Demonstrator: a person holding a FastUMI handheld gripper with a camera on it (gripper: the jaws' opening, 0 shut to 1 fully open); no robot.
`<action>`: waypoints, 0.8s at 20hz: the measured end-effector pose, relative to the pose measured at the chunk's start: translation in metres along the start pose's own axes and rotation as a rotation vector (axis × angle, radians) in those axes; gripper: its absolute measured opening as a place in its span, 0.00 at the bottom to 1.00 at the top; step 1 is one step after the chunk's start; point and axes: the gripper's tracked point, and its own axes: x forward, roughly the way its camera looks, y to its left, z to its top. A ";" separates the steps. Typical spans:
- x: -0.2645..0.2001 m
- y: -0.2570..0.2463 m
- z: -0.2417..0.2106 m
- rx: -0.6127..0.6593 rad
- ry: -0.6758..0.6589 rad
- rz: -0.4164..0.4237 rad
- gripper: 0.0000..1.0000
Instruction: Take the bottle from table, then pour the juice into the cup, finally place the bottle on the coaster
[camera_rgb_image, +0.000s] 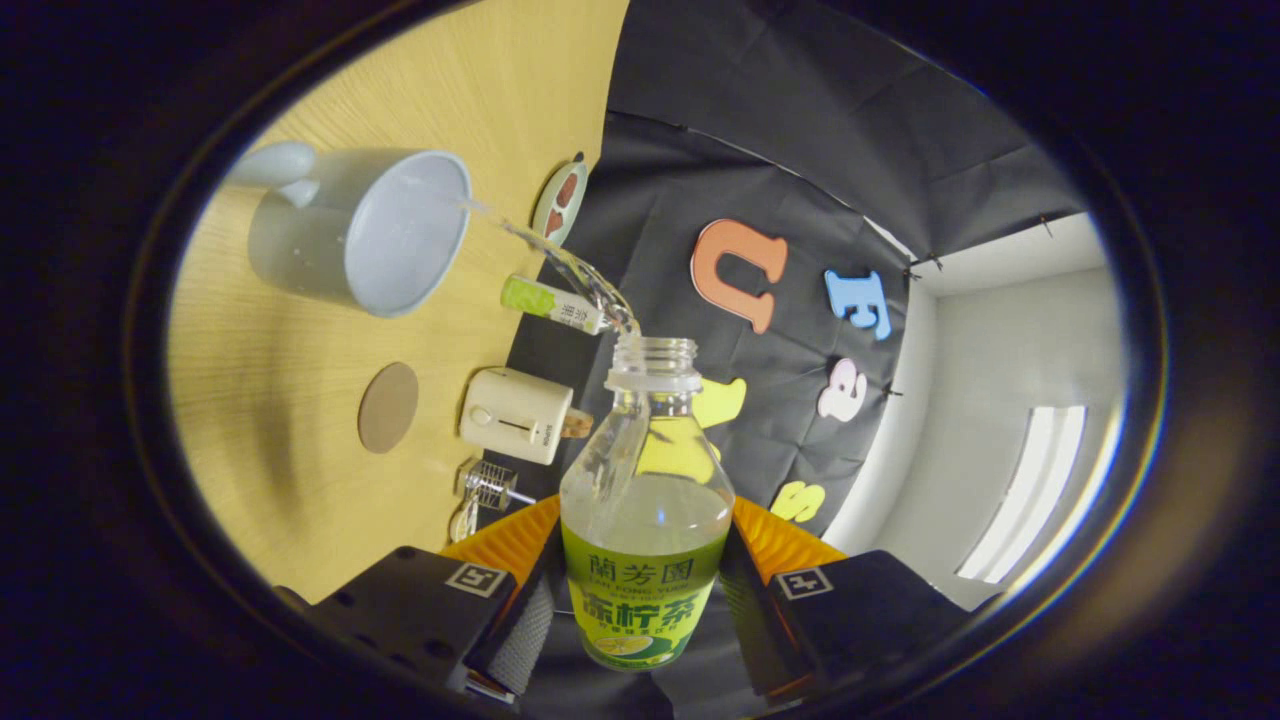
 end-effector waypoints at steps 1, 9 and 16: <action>0.001 0.000 0.000 -0.008 0.002 0.003 0.83; 0.003 0.000 -0.006 -0.072 0.002 0.006 0.82; 0.003 -0.004 -0.010 -0.122 0.004 0.000 0.82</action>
